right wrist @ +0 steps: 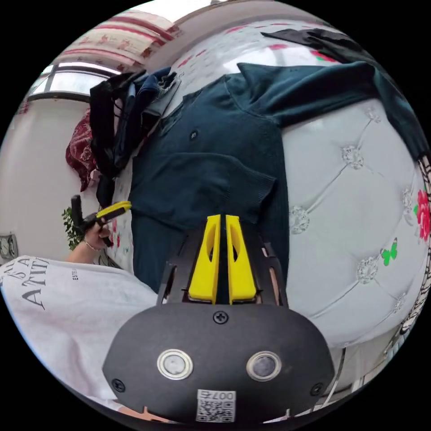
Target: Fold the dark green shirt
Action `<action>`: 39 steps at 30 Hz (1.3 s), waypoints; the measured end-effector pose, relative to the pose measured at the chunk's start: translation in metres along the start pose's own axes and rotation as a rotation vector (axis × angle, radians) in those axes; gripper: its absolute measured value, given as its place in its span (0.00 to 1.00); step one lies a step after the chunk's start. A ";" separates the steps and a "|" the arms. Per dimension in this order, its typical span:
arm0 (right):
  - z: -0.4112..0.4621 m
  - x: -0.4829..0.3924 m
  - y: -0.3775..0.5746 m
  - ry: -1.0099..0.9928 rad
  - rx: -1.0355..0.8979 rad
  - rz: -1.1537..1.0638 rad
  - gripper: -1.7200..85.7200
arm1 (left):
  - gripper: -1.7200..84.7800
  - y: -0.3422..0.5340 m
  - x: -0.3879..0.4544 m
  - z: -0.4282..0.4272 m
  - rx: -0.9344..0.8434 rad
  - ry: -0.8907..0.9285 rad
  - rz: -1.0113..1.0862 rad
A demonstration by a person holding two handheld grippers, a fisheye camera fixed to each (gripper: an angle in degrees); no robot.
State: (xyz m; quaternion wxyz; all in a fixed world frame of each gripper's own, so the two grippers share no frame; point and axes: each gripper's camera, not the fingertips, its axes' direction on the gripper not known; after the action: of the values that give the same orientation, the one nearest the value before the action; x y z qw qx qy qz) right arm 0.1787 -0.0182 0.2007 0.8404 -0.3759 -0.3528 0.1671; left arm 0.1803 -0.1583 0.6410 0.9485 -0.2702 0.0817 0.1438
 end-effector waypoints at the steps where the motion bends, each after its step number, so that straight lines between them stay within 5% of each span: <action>1: -0.008 0.004 -0.004 -0.001 0.025 0.015 0.04 | 0.09 -0.003 -0.001 0.010 -0.052 -0.003 -0.021; 6: -0.110 0.073 -0.037 0.193 0.355 0.212 0.06 | 0.05 0.001 -0.002 -0.006 0.037 0.083 -0.089; 12: -0.159 0.149 -0.063 0.495 0.419 0.429 0.07 | 0.07 0.009 -0.031 -0.074 0.314 0.102 -0.293; 17: -0.165 0.168 -0.062 0.468 0.453 0.536 0.04 | 0.04 -0.006 -0.043 -0.063 0.236 0.115 -0.370; 30: -0.338 -0.024 -0.057 0.095 0.768 -0.227 0.02 | 0.01 0.016 -0.043 -0.064 0.235 0.101 -0.358; 36: -0.332 -0.040 -0.095 0.084 0.560 -0.057 0.02 | 0.02 0.059 -0.063 -0.072 0.284 0.097 -0.453; 39: -0.324 -0.099 -0.094 0.082 0.565 -0.206 0.02 | 0.02 0.083 -0.071 -0.079 0.303 0.082 -0.473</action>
State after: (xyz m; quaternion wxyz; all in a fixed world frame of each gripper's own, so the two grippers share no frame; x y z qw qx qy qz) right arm 0.3440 -0.3012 0.0730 0.9378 -0.0957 -0.2944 0.1573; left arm 0.0808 -0.1489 0.5506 0.9812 -0.1422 0.0751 -0.1065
